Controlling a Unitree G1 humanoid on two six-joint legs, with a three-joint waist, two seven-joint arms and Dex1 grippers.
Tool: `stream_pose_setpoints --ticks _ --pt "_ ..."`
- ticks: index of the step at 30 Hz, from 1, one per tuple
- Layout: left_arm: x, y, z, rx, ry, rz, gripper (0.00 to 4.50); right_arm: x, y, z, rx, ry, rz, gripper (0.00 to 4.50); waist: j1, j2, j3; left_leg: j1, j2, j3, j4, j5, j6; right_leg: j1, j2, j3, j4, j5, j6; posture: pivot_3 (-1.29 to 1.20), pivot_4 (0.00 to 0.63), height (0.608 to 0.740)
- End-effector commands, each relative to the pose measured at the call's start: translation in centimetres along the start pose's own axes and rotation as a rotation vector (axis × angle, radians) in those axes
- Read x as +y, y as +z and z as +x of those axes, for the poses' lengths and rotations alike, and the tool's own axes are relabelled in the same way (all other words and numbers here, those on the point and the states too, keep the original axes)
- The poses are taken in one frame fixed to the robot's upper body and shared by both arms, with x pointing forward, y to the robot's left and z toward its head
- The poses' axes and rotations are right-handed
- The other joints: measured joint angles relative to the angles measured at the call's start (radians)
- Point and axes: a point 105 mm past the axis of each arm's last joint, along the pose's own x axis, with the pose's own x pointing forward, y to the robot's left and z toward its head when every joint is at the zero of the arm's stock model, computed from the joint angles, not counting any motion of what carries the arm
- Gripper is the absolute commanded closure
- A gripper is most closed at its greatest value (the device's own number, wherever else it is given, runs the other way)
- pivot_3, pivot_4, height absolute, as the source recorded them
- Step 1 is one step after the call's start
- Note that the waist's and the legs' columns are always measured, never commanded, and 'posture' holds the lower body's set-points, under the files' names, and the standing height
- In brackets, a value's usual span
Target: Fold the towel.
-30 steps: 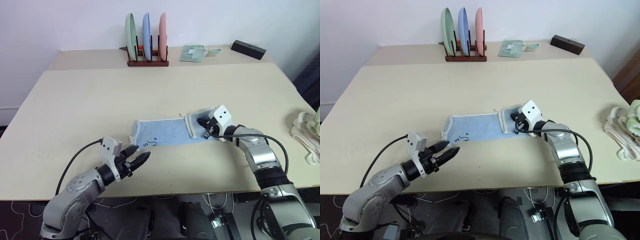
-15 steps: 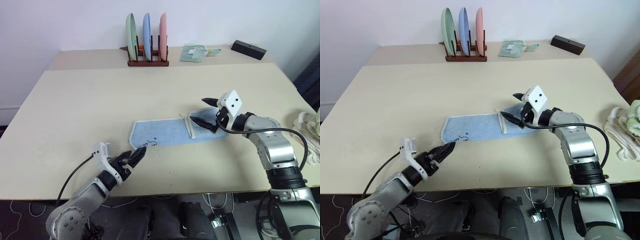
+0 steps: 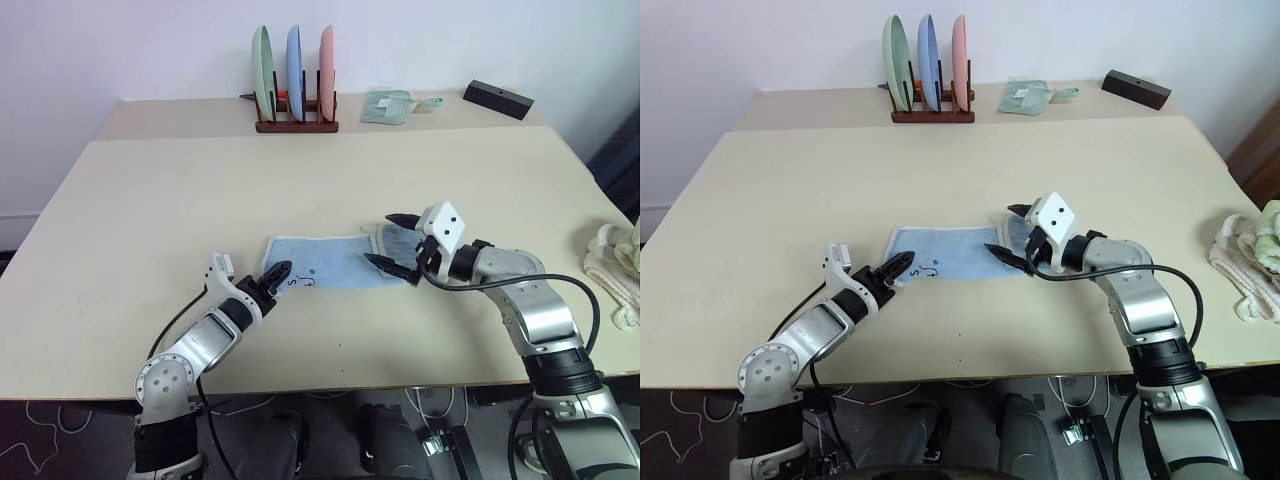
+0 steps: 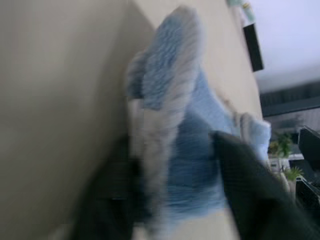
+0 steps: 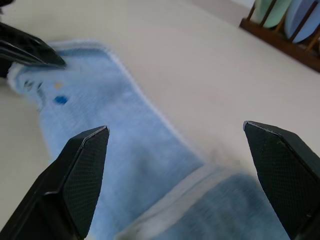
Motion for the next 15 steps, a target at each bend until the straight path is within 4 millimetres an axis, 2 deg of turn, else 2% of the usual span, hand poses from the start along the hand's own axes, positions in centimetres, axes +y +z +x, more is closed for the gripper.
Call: stream_pose_setpoints --ticks 1,6,9,12,15 --pt "-0.5 0.5 -0.3 -0.022 -0.021 0.001 4.35 -0.2 1.7 -0.5 -0.048 -0.013 -0.045 0.08 -0.001 0.0 0.0 0.0 0.0 0.0 0.0 0.0 0.0 0.0 0.0 0.0 0.0 0.0 0.0 0.0 0.15 0.74" --pt "-0.1 3.3 -2.0 -0.145 -0.017 0.038 4.44 -0.4 1.4 -0.9 -0.038 -0.03 -0.045 0.08 -0.002 0.0 0.0 0.0 0.001 0.0 0.0 0.0 0.0 0.0 0.0 0.0 0.0 0.0 0.0 0.0 0.15 0.74" --pt "0.8 6.5 -4.2 -0.245 0.016 0.122 4.44 -1.0 1.3 -1.3 -0.029 -0.053 -0.048 0.08 -0.004 0.0 0.0 0.0 0.001 0.0 0.0 0.0 0.0 -0.001 0.0 0.0 0.0 0.0 0.0 0.0 0.15 0.74" --pt "0.0 9.5 -6.1 -0.315 -0.011 0.224 4.44 -1.5 1.1 -1.5 -0.022 -0.071 -0.048 0.08 -0.002 0.0 0.0 0.0 0.001 0.0 0.0 0.0 -0.001 -0.001 0.0 0.0 0.0 0.0 0.0 0.0 0.15 0.74" --pt "-1.2 10.4 -6.4 -0.265 -0.033 0.388 4.44 -1.9 0.9 -1.5 -0.019 -0.077 -0.048 0.08 0.001 0.0 0.0 0.0 0.001 0.0 0.0 0.0 -0.001 -0.001 0.0 0.0 0.0 0.0 0.0 0.0 0.15 0.74"
